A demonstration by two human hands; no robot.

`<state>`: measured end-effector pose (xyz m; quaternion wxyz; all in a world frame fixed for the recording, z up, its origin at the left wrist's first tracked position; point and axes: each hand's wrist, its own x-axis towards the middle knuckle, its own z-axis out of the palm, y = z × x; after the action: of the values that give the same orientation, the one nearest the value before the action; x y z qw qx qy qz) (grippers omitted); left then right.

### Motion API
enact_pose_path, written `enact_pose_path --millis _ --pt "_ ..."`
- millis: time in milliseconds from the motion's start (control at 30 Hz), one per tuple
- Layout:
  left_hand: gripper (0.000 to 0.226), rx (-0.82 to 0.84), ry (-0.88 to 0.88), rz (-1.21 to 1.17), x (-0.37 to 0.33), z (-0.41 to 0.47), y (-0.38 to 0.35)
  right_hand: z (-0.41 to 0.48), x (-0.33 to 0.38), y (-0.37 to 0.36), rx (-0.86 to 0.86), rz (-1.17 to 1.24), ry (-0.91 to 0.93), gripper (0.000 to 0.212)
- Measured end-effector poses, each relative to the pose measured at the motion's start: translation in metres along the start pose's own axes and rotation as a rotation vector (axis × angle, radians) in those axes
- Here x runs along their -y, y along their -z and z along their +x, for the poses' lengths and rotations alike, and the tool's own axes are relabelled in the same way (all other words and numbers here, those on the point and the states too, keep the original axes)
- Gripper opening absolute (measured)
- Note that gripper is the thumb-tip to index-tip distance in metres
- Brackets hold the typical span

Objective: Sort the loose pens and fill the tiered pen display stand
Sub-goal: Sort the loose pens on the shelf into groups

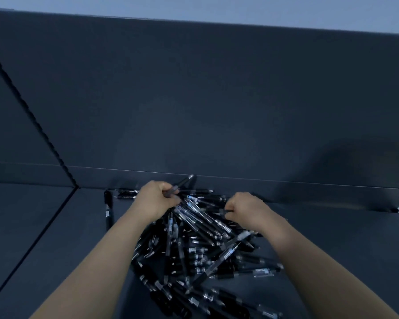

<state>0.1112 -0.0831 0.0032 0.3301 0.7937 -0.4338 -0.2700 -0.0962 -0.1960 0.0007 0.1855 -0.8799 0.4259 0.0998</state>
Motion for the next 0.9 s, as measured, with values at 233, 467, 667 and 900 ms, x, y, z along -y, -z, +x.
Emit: enact_pose_path --millis 233,467,667,900 --pt "0.014 -0.124 0.022 -0.055 0.028 -0.016 0.02 -0.005 0.018 -0.001 -0.125 0.228 0.113 0.015" --pt "0.013 -0.112 0.11 -0.17 0.034 -0.021 0.011 0.004 0.047 -0.016 -0.084 0.207 0.055 0.032" --pt "0.028 -0.063 0.123 -0.185 0.026 -0.007 -0.004 0.002 0.037 -0.011 -0.106 0.458 -0.026 0.038" --pt "0.022 -0.005 0.085 -0.126 0.021 0.001 -0.011 -0.008 0.029 -0.008 -0.086 0.613 -0.008 0.027"
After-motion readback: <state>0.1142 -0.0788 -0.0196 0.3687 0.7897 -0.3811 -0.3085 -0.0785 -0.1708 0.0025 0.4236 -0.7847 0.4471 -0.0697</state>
